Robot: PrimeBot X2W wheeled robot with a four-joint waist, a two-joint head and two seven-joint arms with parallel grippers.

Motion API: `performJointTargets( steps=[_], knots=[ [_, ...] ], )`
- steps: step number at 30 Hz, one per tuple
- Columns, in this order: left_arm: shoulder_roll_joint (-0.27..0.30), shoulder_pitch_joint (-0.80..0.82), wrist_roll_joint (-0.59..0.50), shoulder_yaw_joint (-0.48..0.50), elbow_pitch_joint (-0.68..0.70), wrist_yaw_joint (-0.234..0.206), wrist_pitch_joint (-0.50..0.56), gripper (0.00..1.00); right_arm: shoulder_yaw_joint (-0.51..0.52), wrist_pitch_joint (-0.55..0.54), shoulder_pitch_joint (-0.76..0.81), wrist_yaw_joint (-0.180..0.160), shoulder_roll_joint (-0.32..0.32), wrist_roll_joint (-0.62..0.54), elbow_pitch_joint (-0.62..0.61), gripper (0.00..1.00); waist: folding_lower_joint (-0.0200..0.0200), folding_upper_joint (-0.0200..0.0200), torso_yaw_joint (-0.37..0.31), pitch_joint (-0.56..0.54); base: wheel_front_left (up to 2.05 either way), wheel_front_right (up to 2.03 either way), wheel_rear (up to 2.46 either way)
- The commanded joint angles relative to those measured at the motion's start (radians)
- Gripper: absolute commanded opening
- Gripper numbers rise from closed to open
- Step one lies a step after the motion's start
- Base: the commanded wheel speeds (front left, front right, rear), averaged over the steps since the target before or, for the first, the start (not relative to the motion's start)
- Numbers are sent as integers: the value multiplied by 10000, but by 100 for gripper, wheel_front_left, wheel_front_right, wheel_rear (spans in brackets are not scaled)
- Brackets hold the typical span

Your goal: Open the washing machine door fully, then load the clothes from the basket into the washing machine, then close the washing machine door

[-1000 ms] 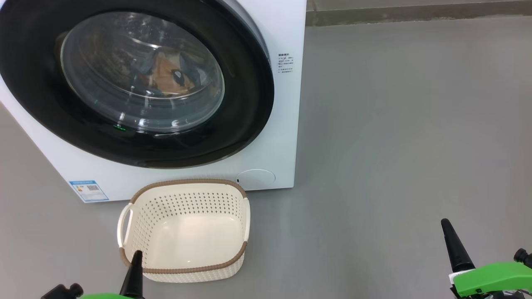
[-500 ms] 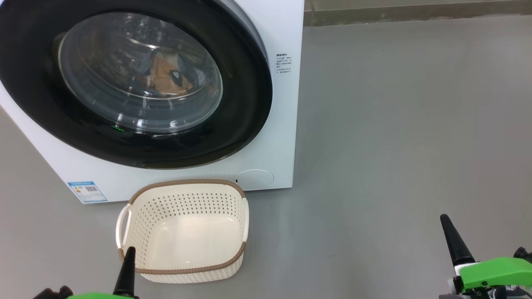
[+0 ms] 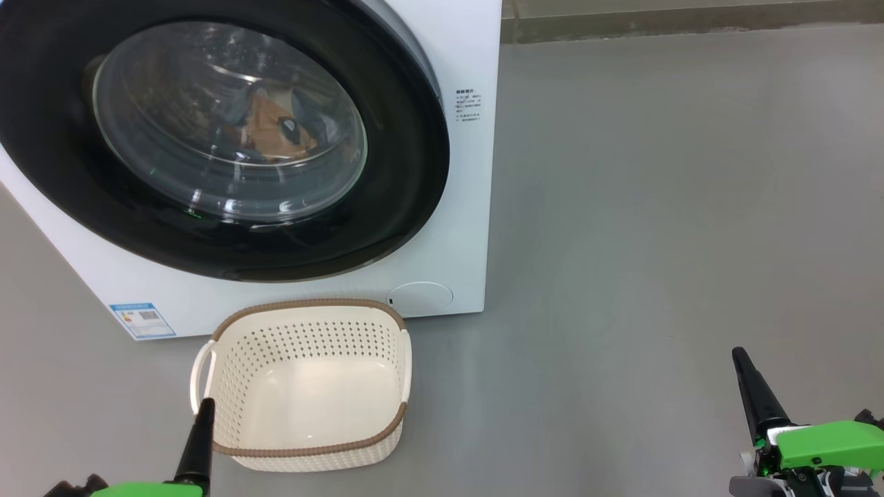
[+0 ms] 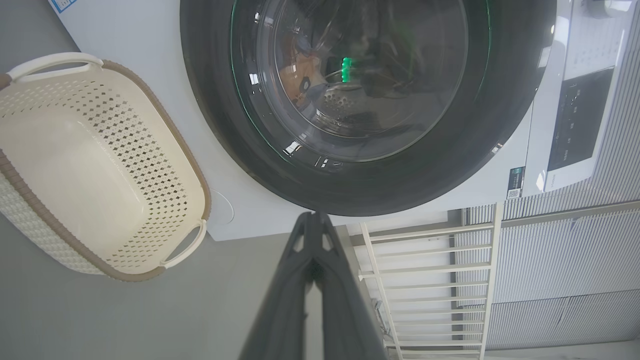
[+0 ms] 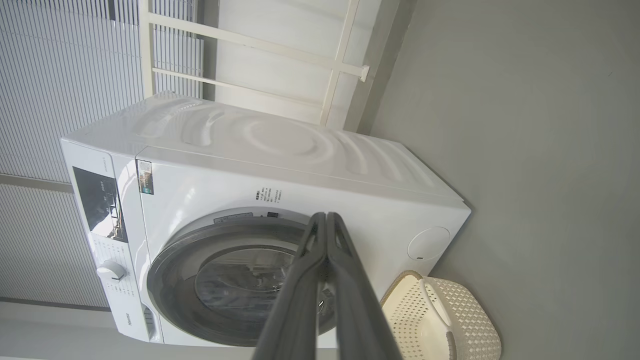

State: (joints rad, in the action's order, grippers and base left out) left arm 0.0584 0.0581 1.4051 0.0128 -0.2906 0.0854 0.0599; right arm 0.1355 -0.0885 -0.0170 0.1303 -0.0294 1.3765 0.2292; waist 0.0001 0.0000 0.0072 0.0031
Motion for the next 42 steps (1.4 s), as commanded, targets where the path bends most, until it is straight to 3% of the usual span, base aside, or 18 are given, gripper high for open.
performJointTargets(
  steps=[1, 19, 42],
  knots=[
    [61, 406, 325, 406, 332, 128, 98, 0, -183, -77, -548, 4, -169, 373, -163, 0, 0, 0, -7, 0, 0, 0, 0],
    [-81, 502, 2027, 1021, 450, 453, 541, 0, -215, -248, -909, 4, -208, 2320, 155, 0, 0, 0, -72, -1, 0, 0, 0],
    [-81, 502, 2026, 1021, 452, 453, 542, 0, -216, -248, -909, 4, -208, 2321, 155, 0, 0, 0, -72, -1, 0, 0, 0]
  ],
)
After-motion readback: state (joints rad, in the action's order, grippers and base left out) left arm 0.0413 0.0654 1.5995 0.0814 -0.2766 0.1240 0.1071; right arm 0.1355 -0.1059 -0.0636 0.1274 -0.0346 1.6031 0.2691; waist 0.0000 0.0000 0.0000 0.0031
